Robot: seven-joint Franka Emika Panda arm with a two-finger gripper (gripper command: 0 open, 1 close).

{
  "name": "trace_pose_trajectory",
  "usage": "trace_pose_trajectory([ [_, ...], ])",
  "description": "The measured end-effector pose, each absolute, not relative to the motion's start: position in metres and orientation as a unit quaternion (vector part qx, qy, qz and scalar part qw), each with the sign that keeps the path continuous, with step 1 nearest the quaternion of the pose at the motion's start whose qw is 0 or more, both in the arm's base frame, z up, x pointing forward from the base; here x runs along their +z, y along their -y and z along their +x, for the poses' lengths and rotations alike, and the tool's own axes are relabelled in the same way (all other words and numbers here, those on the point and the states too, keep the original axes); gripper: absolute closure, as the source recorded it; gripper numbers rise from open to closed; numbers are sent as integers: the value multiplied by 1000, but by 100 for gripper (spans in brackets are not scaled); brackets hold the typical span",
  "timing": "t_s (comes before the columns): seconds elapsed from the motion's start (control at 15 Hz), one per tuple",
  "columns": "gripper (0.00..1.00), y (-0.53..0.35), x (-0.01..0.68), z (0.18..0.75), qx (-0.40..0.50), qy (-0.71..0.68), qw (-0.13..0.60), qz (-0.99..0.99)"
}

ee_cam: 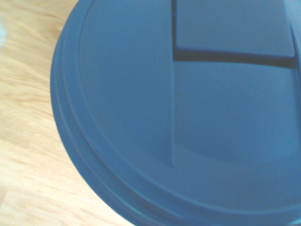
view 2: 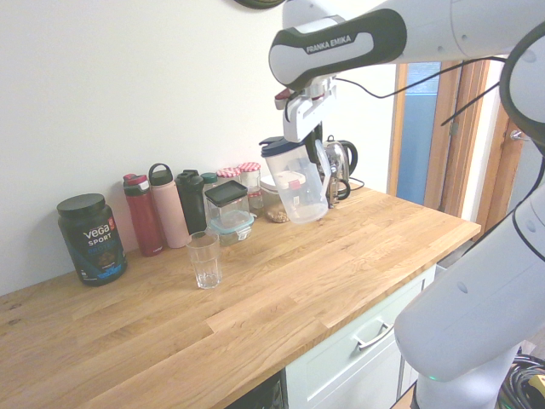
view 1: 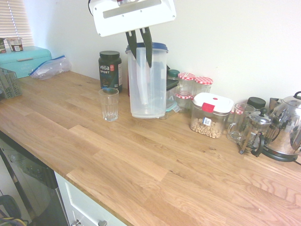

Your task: Pour me some water

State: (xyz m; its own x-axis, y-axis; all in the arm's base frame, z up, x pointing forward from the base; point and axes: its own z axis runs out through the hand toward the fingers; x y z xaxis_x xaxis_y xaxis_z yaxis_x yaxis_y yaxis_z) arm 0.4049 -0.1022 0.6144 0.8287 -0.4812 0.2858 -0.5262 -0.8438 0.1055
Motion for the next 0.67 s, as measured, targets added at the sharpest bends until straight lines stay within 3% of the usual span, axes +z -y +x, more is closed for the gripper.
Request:
trace_pose_trajectory([
  [0.27,100,132,554,403,173,357,52,916],
  [0.67,100,142,520,405,261,475,-2,840],
])
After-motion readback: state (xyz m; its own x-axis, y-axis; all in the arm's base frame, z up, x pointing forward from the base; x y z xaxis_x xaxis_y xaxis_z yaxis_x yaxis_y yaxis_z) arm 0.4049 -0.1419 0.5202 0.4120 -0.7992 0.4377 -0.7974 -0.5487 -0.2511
